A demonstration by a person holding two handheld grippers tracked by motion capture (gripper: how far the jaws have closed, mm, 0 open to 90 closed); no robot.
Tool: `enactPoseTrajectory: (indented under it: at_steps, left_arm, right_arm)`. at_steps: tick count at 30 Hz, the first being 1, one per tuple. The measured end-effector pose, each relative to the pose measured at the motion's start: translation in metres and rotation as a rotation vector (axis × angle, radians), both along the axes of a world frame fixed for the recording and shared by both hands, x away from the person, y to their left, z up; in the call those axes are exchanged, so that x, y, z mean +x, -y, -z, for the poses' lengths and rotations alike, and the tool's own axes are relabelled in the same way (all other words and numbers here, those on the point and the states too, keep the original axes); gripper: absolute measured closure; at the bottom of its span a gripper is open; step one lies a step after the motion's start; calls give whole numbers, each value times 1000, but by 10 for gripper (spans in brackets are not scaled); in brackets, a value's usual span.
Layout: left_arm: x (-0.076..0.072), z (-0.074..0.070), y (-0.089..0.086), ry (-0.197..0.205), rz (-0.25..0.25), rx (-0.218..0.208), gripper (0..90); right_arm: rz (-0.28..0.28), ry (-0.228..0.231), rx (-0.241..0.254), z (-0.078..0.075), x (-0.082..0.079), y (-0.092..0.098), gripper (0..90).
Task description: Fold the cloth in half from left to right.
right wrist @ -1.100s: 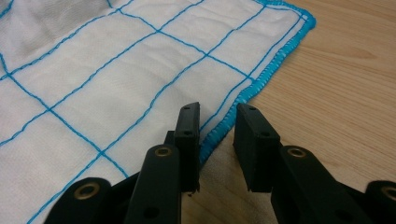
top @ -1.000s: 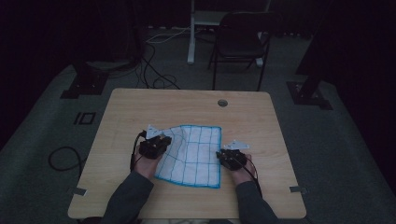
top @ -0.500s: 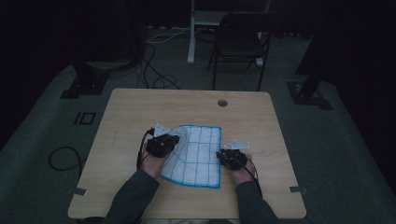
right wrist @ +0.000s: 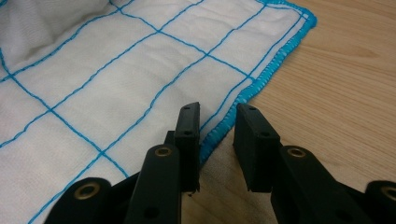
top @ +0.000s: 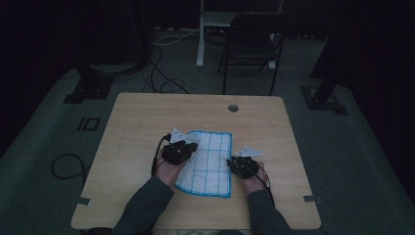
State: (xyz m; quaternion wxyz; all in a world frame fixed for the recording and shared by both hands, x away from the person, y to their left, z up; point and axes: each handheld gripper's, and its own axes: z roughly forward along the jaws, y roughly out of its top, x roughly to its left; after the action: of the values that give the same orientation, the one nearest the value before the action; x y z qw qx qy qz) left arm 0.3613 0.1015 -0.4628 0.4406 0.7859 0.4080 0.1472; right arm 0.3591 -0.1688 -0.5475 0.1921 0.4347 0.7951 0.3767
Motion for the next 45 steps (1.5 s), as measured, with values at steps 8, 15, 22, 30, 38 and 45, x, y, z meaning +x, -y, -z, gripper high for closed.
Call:
enactPoseTrajectory:
  at_steps: [8, 15, 22, 30, 38, 45]
  left_arm:
    - [0, 2, 14, -3, 28, 2, 866]
    - [2, 5, 26, -9, 46, 6, 866]
    - [5, 11, 41, -26, 65, 11, 866]
    - [7, 14, 51, -32, 80, 17, 866]
    - [9, 18, 62, -49, 95, 12, 867]
    - [12, 28, 69, -74, 99, 24, 866]
  right_arm:
    - [-1, 1, 1, 0, 0, 0, 717]
    - [-2, 1, 0, 0, 0, 0, 717]
    - [-3, 1, 1, 0, 0, 0, 718]
    - [-2, -2, 3, 0, 0, 1, 717]
    - [-2, -2, 5, 0, 0, 1, 717]
    - [-2, -3, 5, 0, 0, 1, 717]
